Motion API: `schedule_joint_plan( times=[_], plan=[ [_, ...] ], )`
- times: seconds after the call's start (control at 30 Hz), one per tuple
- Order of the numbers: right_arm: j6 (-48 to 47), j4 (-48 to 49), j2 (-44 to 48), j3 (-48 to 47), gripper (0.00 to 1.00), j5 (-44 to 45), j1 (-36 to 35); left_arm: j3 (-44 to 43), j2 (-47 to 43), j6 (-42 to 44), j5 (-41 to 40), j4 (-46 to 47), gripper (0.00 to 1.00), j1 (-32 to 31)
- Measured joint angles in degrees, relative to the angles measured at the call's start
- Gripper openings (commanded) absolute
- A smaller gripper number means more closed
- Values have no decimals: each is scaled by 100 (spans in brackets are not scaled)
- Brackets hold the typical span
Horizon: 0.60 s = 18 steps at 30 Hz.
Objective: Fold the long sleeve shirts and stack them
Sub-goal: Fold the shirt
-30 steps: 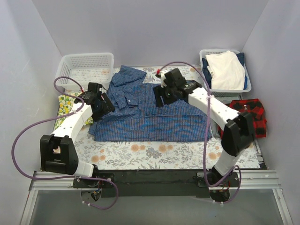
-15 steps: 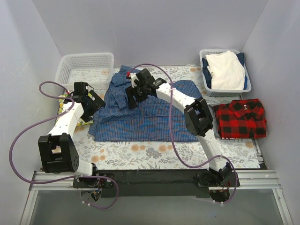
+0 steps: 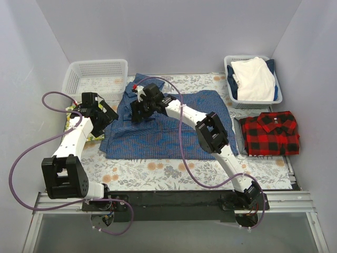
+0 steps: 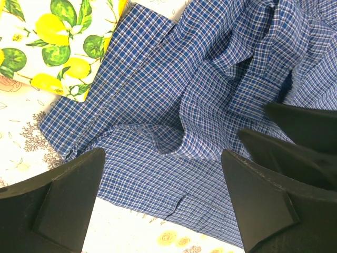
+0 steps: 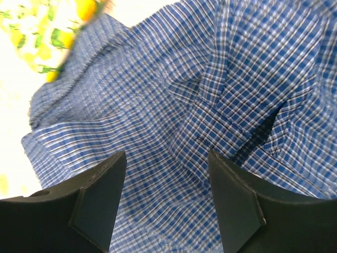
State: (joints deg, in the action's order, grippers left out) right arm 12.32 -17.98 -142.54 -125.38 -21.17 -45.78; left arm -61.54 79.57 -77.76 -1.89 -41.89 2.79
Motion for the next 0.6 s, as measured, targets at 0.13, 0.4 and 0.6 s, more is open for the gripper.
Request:
schedule_joint_plan(
  times=[0.13, 0.4, 0.6],
  plan=[
    [39, 17, -197, -9, 73, 243, -39, 22, -122, 0, 11, -11, 93, 0],
    [-98, 63, -225, 37, 75, 1327, -81, 192, -190, 0, 103, -13, 93, 0],
    [-262, 59, -234, -2, 60, 1808, -162, 221, -192, 20, 114, -17, 93, 0]
  ],
)
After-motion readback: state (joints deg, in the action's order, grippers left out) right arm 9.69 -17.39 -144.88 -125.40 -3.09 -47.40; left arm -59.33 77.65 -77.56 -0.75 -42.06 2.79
